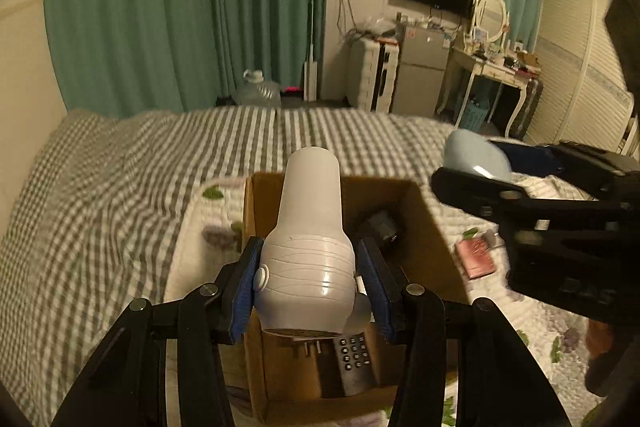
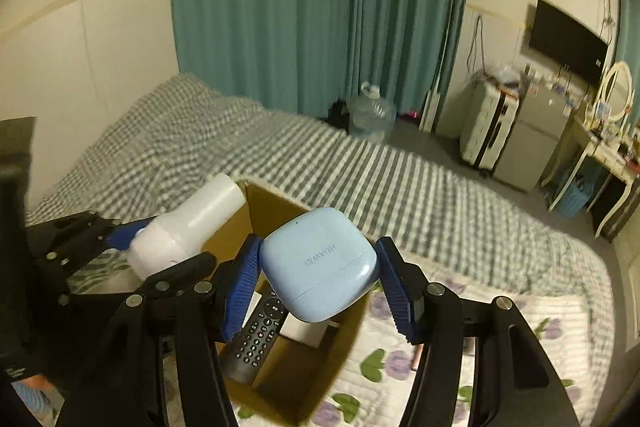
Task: Organize rigid objects
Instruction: 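Carry the white device and the blue case over the box, then open both tools to drop the device and case into the box, then grasp the pink rose card box with the left tool while the right tool grasps the red-capped white tube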
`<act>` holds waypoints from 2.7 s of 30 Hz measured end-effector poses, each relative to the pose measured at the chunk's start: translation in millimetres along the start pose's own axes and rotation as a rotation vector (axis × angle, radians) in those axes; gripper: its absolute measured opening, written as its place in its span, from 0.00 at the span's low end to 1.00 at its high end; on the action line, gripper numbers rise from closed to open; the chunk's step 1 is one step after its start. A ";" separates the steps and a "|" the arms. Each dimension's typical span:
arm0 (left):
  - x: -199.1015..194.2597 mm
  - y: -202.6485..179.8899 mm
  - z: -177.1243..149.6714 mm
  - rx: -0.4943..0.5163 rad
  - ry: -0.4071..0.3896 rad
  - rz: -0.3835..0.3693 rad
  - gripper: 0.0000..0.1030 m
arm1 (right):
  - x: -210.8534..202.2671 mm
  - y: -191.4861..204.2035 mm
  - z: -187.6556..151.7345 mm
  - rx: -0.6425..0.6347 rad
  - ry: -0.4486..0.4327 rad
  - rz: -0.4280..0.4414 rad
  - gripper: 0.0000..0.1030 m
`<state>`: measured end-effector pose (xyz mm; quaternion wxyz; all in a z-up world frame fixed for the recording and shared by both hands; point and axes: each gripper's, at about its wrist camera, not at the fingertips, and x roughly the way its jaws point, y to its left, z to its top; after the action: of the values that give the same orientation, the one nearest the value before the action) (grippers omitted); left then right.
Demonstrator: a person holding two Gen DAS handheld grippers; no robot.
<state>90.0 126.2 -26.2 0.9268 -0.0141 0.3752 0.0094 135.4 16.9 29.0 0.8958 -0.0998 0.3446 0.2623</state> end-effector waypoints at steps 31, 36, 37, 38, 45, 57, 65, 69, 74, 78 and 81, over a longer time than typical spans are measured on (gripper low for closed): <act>-27.4 -54.1 -6.3 0.078 -0.025 0.070 0.66 | -17.8 -48.0 -19.3 0.081 -0.039 -0.039 0.89; -50.0 -86.7 3.8 0.057 -0.060 0.032 0.68 | -78.2 -92.1 -28.3 0.102 -0.087 -0.114 0.90; -53.4 -94.7 6.0 0.056 -0.067 0.023 0.68 | -90.5 -102.8 -31.2 0.109 -0.094 -0.131 0.91; -56.4 -103.9 7.8 0.056 -0.077 0.007 0.69 | -99.5 -111.1 -33.3 0.115 -0.102 -0.143 0.92; -48.6 -172.8 12.4 0.116 -0.080 -0.020 0.71 | -142.3 -170.8 -64.9 0.160 -0.138 -0.231 0.98; 45.4 -239.2 2.9 0.112 0.038 0.024 0.71 | -81.7 -255.5 -110.8 0.164 -0.041 -0.233 0.98; 130.6 -262.7 -23.9 0.112 0.178 0.054 0.71 | -10.6 -289.5 -138.0 0.140 0.034 -0.184 0.98; 165.7 -271.4 -40.8 0.126 0.236 0.047 0.71 | 19.9 -297.9 -158.1 0.119 0.101 -0.173 0.98; 205.6 -270.8 -57.1 0.092 0.296 0.062 0.76 | 37.8 -304.0 -171.7 0.110 0.139 -0.164 0.98; 219.6 -269.5 -54.2 0.092 0.257 0.070 0.82 | 43.0 -305.3 -175.1 0.100 0.150 -0.157 0.98; 217.4 -266.5 -52.6 0.094 0.256 0.048 0.79 | 45.8 -305.9 -176.7 0.100 0.158 -0.155 0.98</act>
<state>217.0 -140.4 -210.1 0.8705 0.0373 0.4906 0.0122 228.9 -286.0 -133.4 0.8873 -0.1018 0.4182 0.1658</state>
